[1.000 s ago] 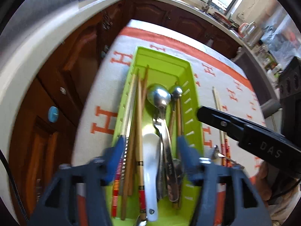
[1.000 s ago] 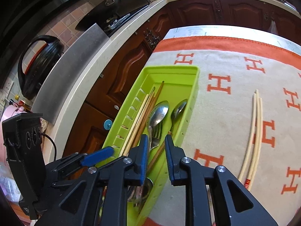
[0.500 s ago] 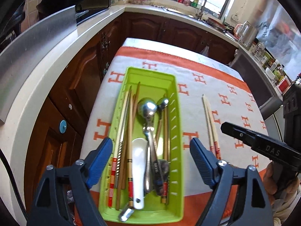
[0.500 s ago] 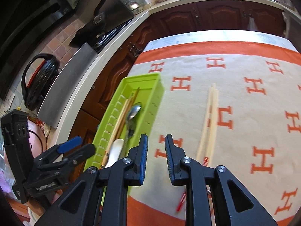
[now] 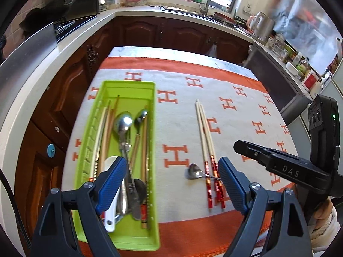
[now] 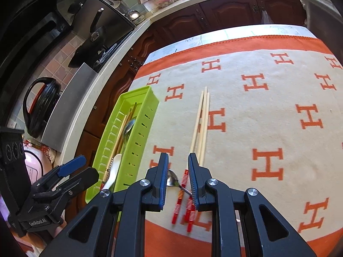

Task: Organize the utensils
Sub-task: 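Move both open grippers back over the remaining chopsticks and spoon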

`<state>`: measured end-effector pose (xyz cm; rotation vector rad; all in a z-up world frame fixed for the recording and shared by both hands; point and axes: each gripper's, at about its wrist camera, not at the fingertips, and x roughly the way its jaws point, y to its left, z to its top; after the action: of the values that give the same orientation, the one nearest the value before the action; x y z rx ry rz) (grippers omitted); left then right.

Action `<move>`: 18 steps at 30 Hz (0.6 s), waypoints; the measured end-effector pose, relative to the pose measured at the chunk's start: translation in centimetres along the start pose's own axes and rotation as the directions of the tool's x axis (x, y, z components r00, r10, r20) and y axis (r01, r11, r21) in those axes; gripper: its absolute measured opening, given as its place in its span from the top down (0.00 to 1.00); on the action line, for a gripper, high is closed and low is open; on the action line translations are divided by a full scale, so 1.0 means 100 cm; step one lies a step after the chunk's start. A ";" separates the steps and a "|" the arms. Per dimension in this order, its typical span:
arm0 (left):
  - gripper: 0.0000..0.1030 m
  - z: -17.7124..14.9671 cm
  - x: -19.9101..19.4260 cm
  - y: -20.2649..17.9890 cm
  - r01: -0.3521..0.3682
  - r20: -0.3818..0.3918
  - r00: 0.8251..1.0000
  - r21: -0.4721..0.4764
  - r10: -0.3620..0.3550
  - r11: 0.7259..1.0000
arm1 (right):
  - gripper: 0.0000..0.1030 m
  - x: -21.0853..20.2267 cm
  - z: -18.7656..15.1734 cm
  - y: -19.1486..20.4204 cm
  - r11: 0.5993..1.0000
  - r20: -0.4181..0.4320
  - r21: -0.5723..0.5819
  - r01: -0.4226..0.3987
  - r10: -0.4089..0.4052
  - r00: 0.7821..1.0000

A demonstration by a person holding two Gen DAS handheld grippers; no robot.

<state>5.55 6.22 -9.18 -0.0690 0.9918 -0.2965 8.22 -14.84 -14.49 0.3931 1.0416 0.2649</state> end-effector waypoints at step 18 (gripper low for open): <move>0.17 -0.024 0.037 -0.020 -0.030 -0.071 0.997 -0.075 0.025 0.997 | 0.82 0.029 -0.048 -0.011 0.918 -0.136 -0.397 0.007 -0.066 0.988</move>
<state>5.01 3.44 -13.16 -0.1144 1.0728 -0.2376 5.44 -13.83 -19.37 -0.0139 1.1084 0.4674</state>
